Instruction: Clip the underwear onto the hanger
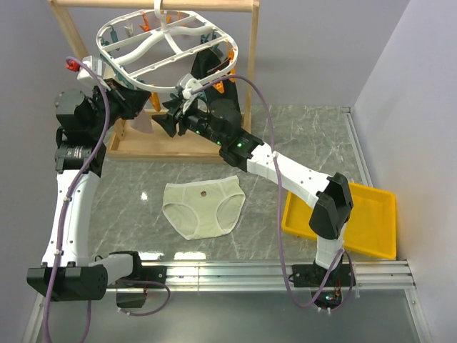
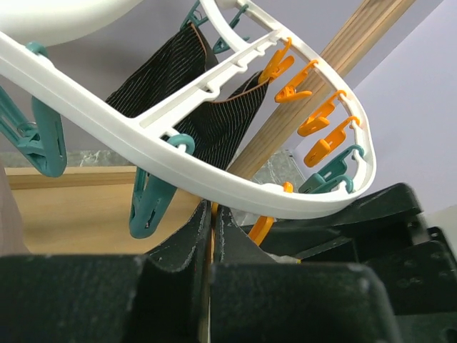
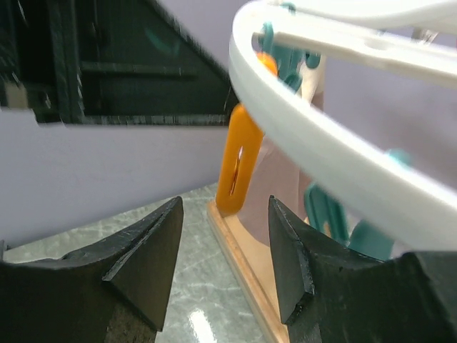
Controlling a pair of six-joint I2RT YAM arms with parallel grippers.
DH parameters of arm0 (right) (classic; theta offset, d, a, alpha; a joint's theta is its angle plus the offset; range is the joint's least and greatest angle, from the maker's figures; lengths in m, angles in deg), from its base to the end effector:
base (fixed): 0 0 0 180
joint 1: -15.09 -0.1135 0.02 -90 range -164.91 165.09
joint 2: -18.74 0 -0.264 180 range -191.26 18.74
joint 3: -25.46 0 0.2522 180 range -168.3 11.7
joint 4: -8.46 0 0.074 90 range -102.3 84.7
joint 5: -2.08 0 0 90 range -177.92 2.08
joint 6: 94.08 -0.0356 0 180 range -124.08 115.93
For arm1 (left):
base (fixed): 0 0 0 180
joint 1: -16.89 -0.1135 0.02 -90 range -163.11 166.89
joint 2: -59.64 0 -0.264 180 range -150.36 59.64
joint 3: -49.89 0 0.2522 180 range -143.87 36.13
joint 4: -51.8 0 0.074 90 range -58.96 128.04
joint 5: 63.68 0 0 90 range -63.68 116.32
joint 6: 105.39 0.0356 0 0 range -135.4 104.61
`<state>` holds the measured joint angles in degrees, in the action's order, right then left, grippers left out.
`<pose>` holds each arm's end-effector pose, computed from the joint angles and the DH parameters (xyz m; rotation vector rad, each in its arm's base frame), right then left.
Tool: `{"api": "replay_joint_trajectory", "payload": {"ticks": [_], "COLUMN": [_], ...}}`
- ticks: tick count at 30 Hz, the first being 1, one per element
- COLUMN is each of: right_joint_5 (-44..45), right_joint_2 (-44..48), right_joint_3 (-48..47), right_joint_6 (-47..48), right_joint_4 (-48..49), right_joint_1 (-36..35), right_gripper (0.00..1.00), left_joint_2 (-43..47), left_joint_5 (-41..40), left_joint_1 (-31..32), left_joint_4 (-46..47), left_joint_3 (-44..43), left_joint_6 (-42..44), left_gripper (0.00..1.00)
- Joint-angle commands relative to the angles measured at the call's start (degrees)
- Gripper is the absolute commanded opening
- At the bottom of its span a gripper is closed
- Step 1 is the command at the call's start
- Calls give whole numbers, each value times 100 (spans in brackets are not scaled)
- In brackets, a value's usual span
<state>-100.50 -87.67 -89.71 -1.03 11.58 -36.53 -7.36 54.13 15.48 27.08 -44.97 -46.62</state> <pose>0.2735 0.3578 0.4275 -0.8169 1.1637 0.8555 0.2455 -0.0106 0.4801 -0.0457 1.5735 -0.7783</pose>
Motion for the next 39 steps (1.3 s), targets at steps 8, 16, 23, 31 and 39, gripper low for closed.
{"api": "replay_joint_trajectory", "payload": {"ticks": [8, 16, 23, 31, 39], "right_joint_5": [98, 124, 273, 282, 151], "right_joint_2": [-169, -257, -266, -240, -169], "right_joint_3": [-591, -573, -652, -653, -608], "right_joint_6": [47, 117, -32, -155, -269], "right_joint_4": [342, 342, 386, 386, 307], "right_joint_1": [-15, -7, -6, 20, 46], "right_gripper": [57, 54, 42, 0, 0], "left_joint_2": [196, 232, 240, 302, 547], "left_joint_5": [207, 330, 330, 566, 1568], "left_joint_1": [-17, -17, -17, -17, -772], "left_joint_4": [173, 182, 77, -116, -311], "left_joint_3": [77, 112, 121, 7, -249], "left_joint_6": [-86, -174, -121, -24, 99], "left_gripper": [1, 0, 0, 31, 61]}}
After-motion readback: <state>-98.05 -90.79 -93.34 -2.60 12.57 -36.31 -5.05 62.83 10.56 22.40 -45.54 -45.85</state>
